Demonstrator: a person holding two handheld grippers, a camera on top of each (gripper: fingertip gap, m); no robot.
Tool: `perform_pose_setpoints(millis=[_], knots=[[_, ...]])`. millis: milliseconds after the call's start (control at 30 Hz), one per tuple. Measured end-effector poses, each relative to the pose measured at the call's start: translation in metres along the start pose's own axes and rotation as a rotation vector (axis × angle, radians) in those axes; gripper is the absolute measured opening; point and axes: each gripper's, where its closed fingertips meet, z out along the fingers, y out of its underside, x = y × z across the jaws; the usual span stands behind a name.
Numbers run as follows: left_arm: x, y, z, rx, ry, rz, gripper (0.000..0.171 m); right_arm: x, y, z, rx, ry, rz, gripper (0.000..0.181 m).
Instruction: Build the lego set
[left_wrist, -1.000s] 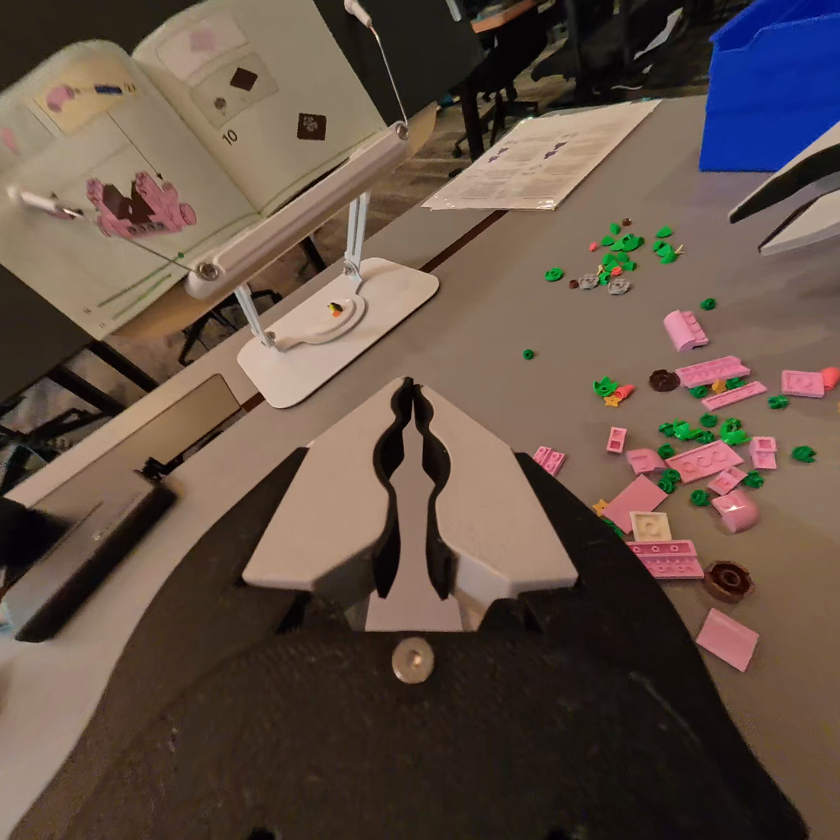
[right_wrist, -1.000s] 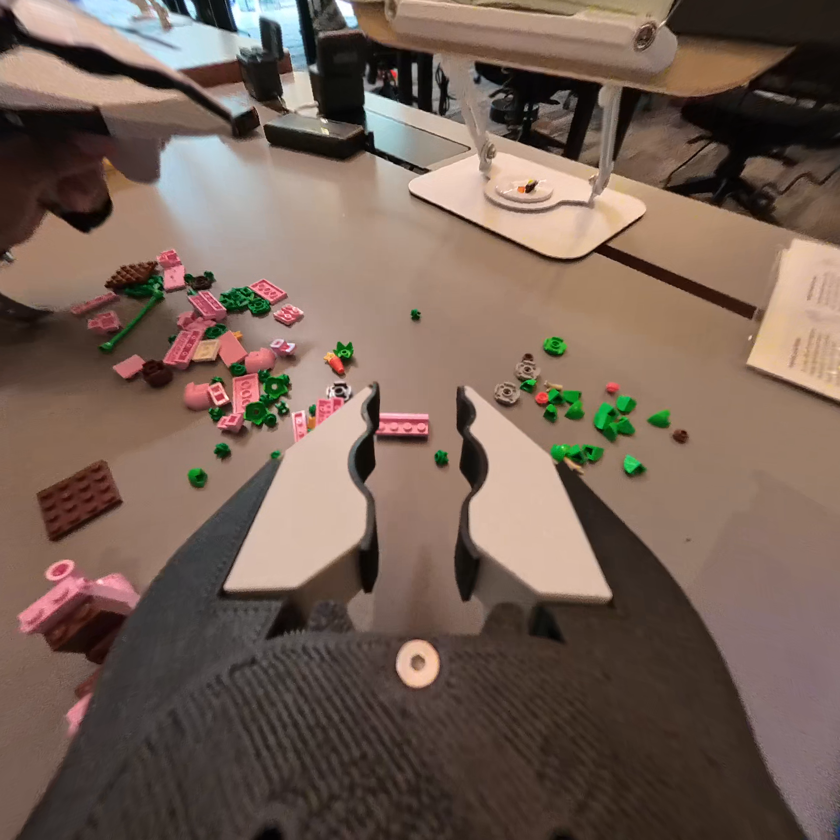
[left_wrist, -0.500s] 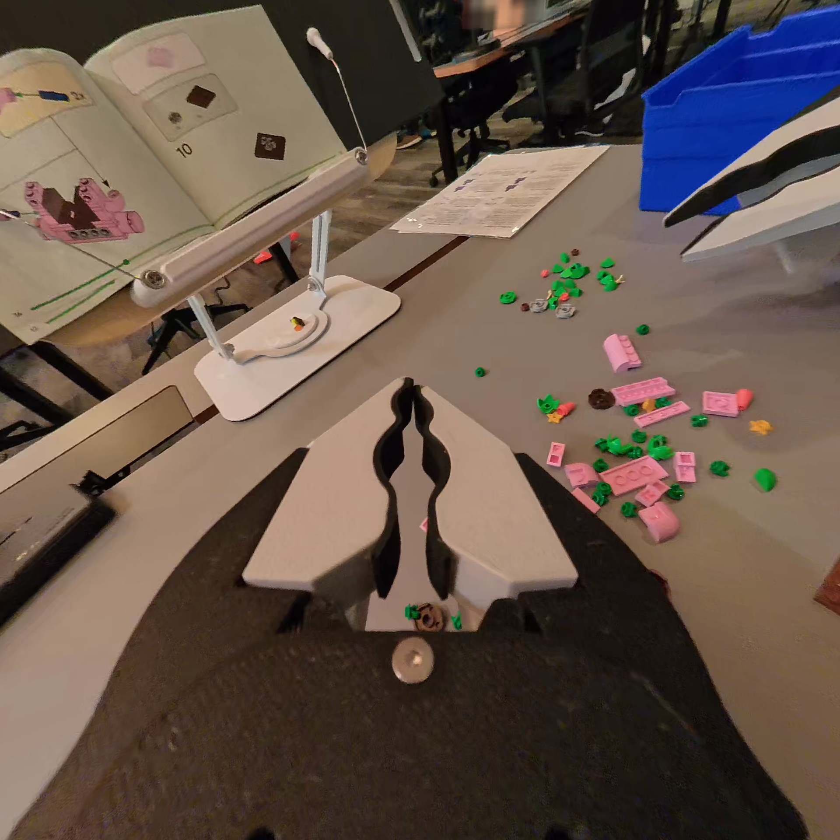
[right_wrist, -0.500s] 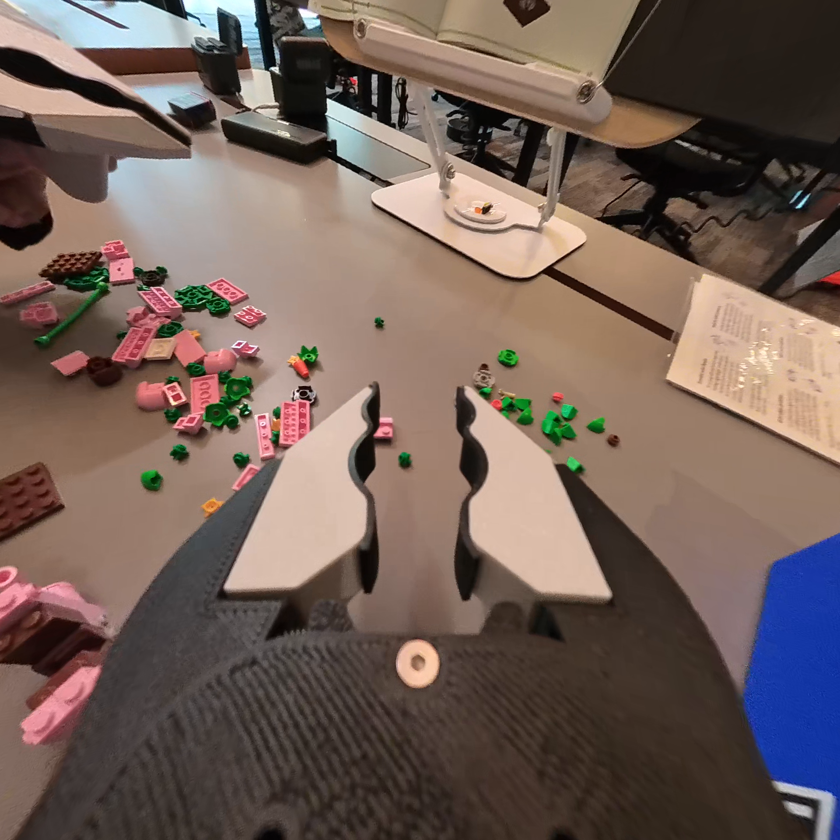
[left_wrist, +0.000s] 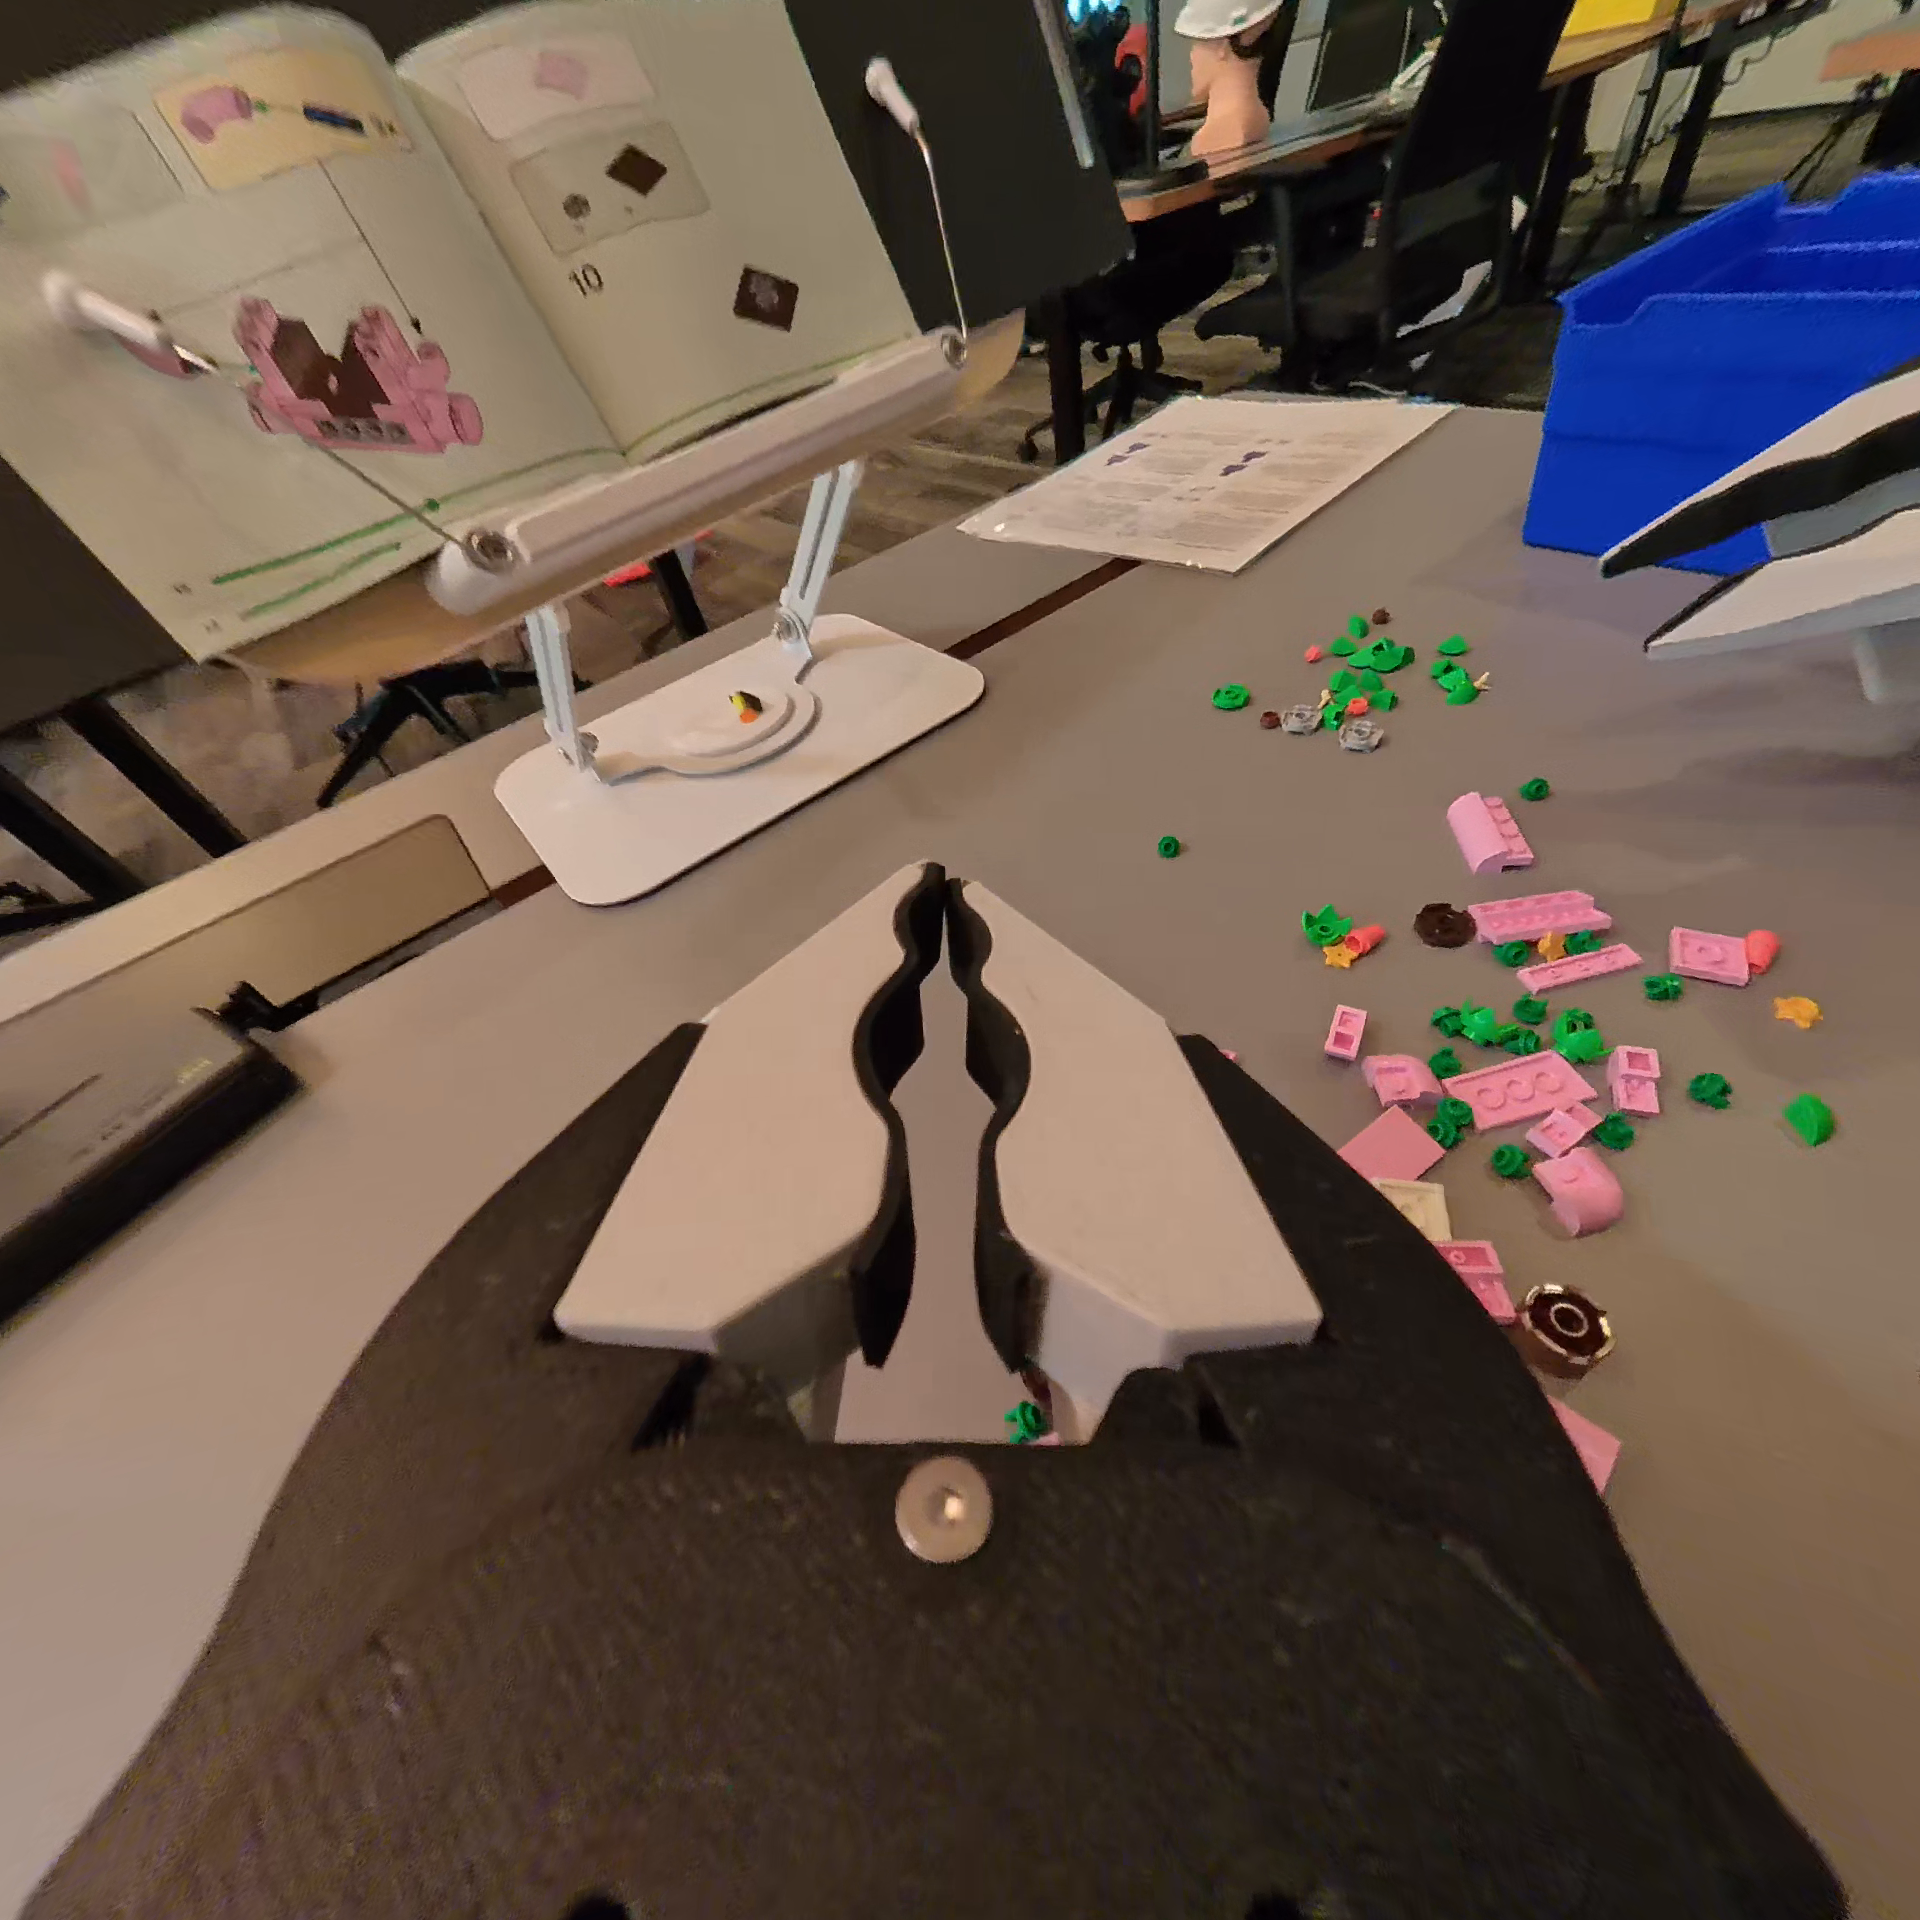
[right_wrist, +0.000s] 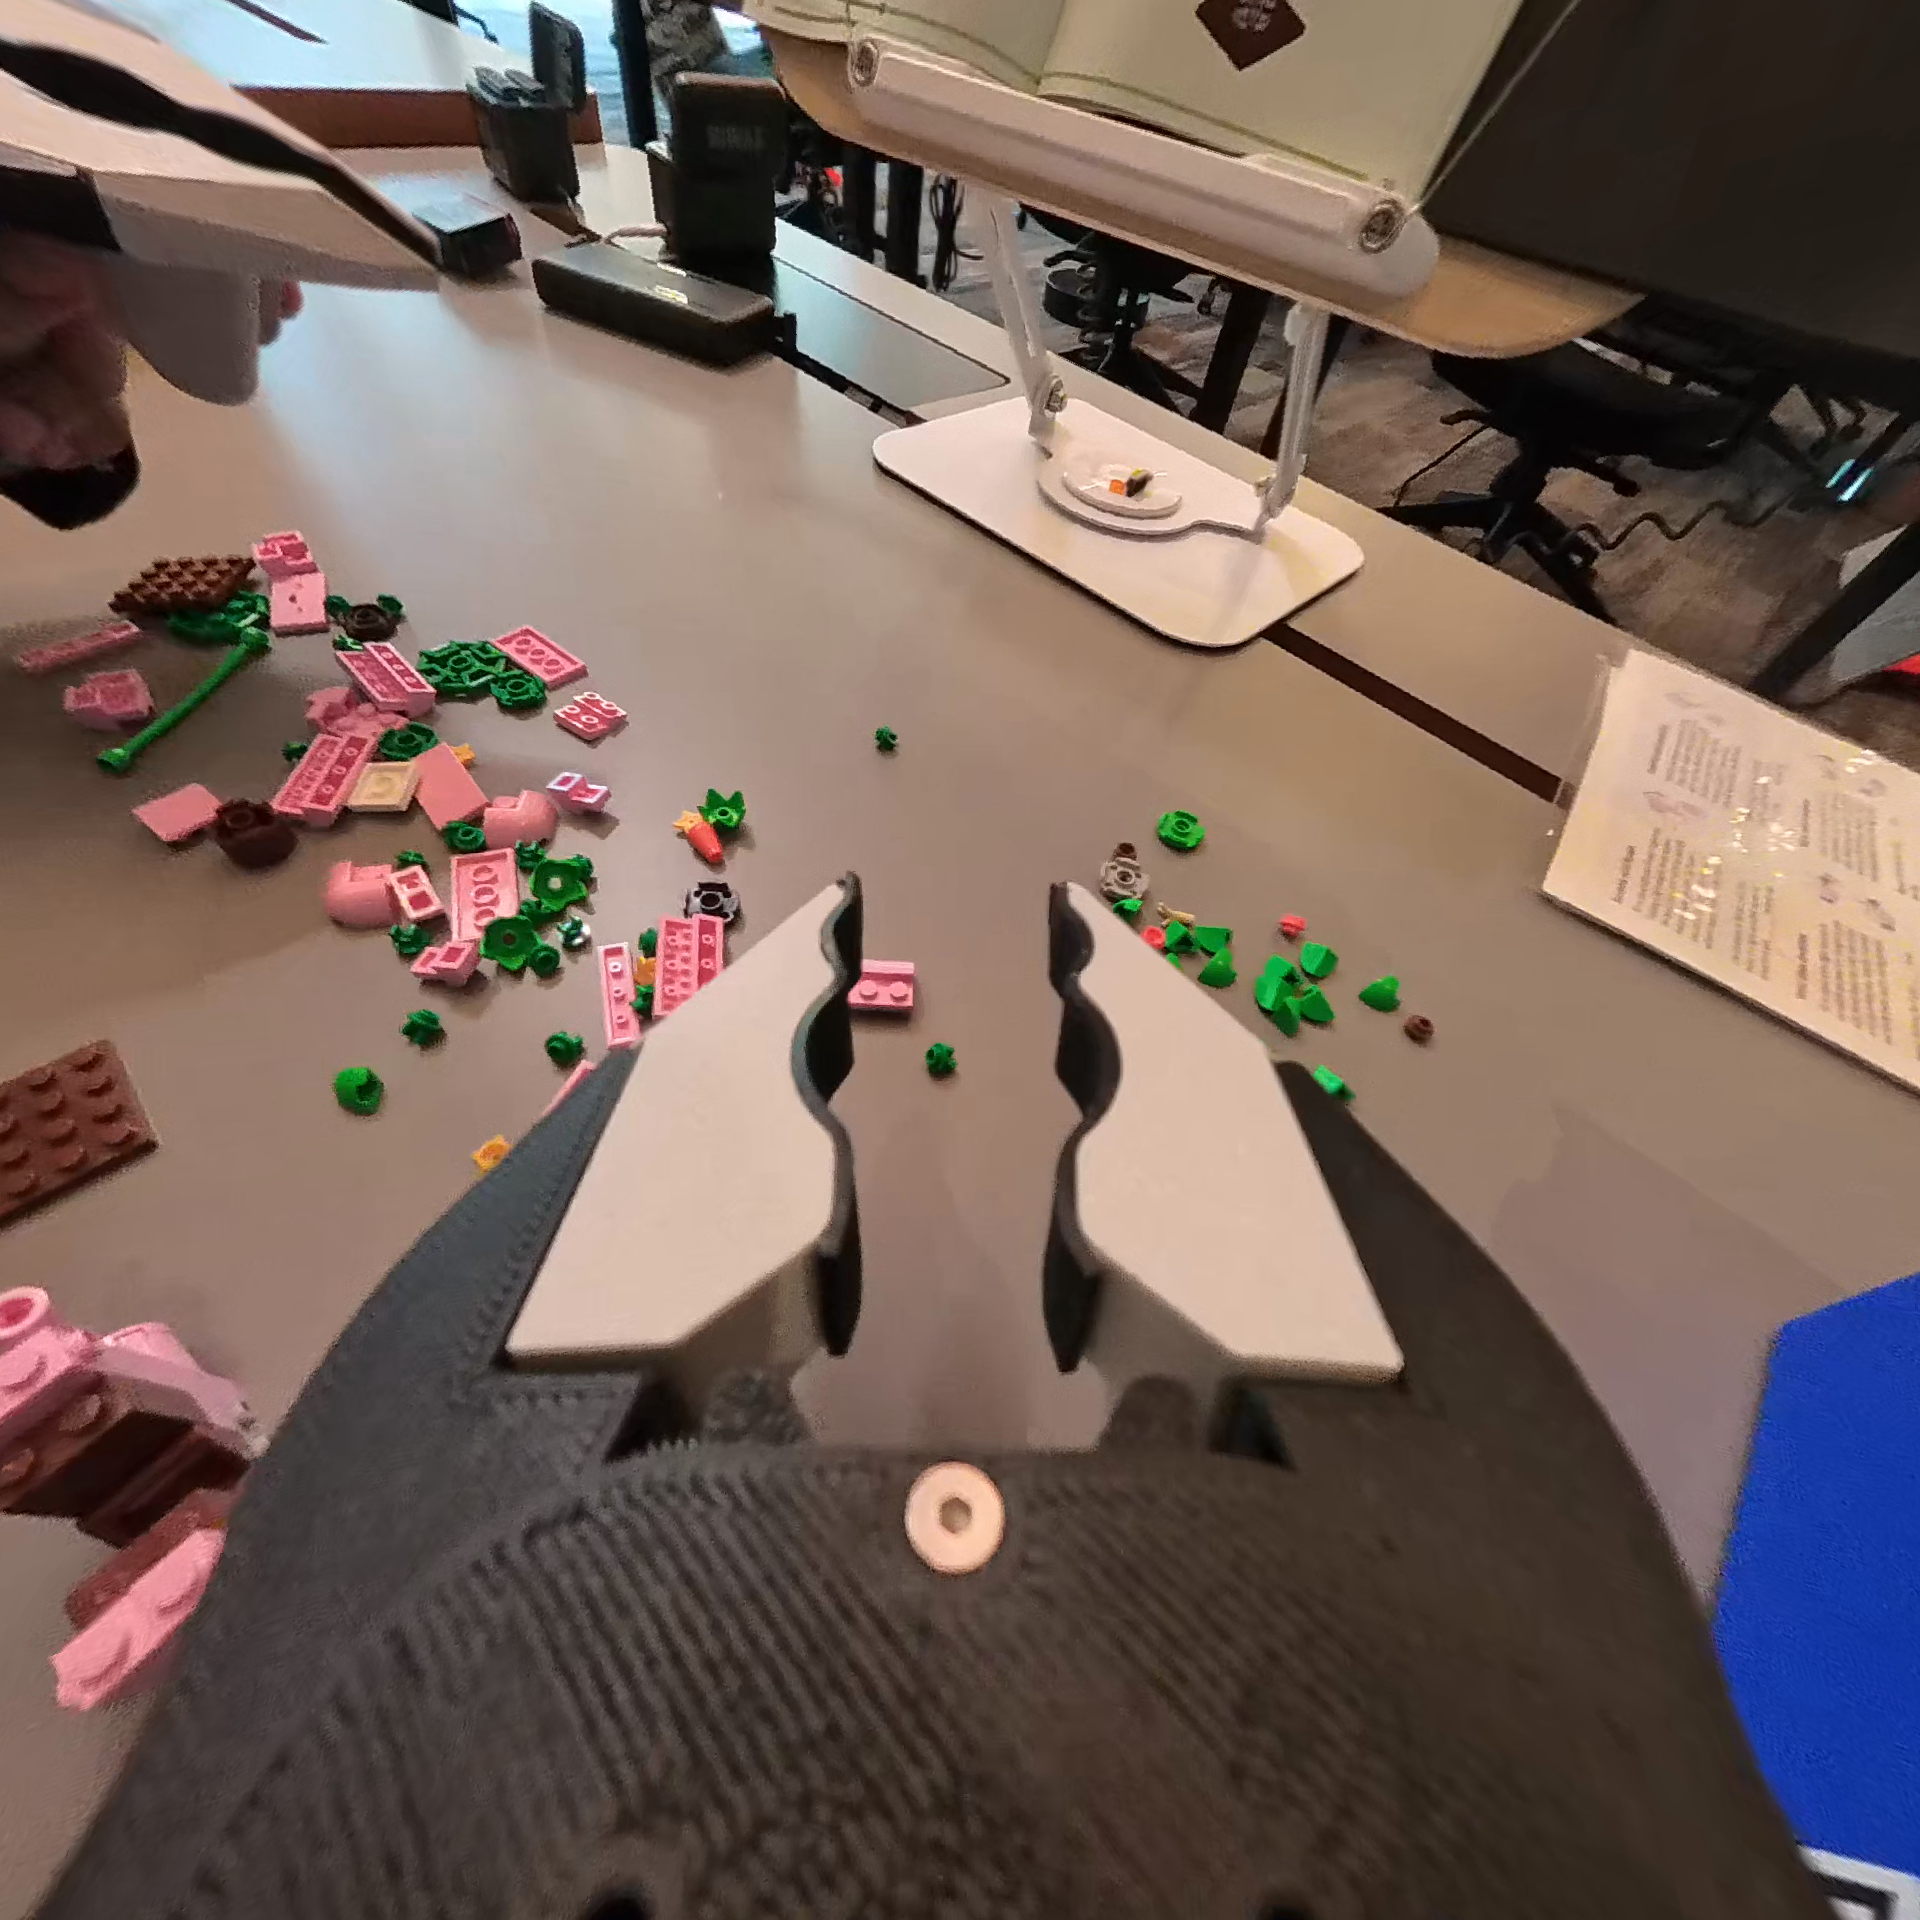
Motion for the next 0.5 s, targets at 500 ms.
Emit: perform_pose_setpoints(millis=[500], knots=[[0.006,0.015,0.004,-0.013,0.204,-0.259,0.005,0.031,0.053,0.056,-0.337,0.011,0.108,0.038]])
